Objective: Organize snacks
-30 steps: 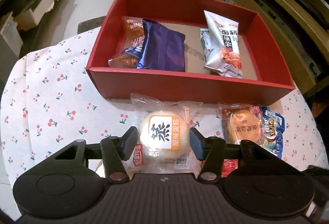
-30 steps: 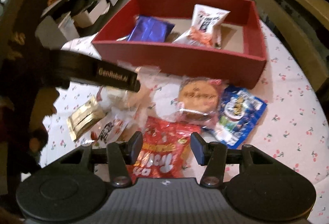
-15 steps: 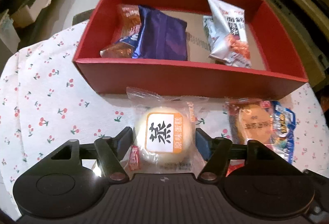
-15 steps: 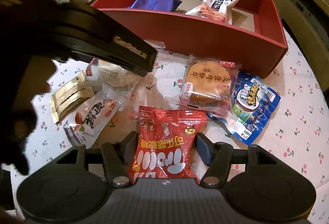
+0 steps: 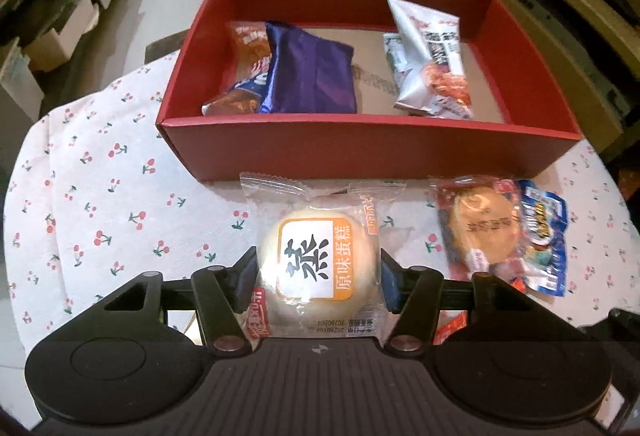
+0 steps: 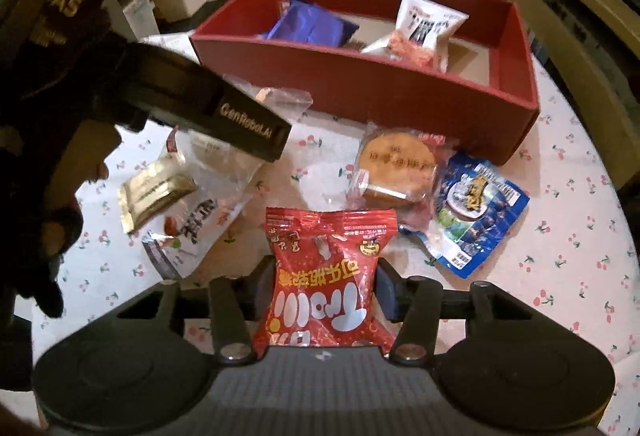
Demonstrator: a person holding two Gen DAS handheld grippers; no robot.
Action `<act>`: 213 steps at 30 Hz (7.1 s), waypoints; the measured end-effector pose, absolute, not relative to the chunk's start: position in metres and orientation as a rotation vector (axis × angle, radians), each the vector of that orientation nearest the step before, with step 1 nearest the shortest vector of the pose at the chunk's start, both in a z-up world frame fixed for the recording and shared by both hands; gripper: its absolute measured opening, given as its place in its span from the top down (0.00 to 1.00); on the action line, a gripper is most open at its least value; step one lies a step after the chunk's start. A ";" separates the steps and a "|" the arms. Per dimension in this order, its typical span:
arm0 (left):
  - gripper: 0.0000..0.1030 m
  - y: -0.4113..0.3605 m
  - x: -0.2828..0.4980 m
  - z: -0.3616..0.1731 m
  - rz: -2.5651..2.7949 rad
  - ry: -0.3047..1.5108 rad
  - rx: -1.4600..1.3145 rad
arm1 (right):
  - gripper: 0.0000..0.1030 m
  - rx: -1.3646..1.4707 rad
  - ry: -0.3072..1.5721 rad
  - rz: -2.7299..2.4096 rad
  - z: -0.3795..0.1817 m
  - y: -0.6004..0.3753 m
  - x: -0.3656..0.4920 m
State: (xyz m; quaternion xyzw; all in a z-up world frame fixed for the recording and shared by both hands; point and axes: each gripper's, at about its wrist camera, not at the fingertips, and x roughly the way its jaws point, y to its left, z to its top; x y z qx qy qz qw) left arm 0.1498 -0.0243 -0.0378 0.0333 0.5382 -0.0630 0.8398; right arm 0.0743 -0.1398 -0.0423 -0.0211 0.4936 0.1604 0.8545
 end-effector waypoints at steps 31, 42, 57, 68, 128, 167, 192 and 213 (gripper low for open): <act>0.36 -0.044 0.120 -0.006 -0.256 1.072 0.070 | 0.36 0.150 0.898 0.199 -0.002 -0.197 0.077; 0.36 -0.047 0.119 0.004 -0.266 1.039 0.063 | 0.36 0.161 0.866 0.198 0.007 -0.197 0.085; 0.36 -0.045 0.126 0.018 -0.245 0.988 0.055 | 0.36 0.188 0.820 0.192 0.021 -0.201 0.095; 0.36 -0.047 0.126 0.023 -0.228 0.962 0.072 | 0.36 0.183 0.812 0.185 0.024 -0.200 0.102; 0.38 -0.051 0.216 0.028 -0.063 0.880 0.132 | 0.36 0.150 0.773 0.162 0.022 -0.190 0.207; 0.34 -0.047 0.248 -0.014 -0.011 0.983 0.133 | 0.35 0.146 0.865 0.171 -0.022 -0.186 0.252; 0.24 -0.042 0.230 0.014 -0.025 0.921 0.105 | 0.25 0.138 0.804 0.140 0.001 -0.192 0.234; 0.18 -0.023 0.190 0.026 -0.053 0.912 0.089 | 0.23 0.120 0.804 0.189 0.011 -0.182 0.186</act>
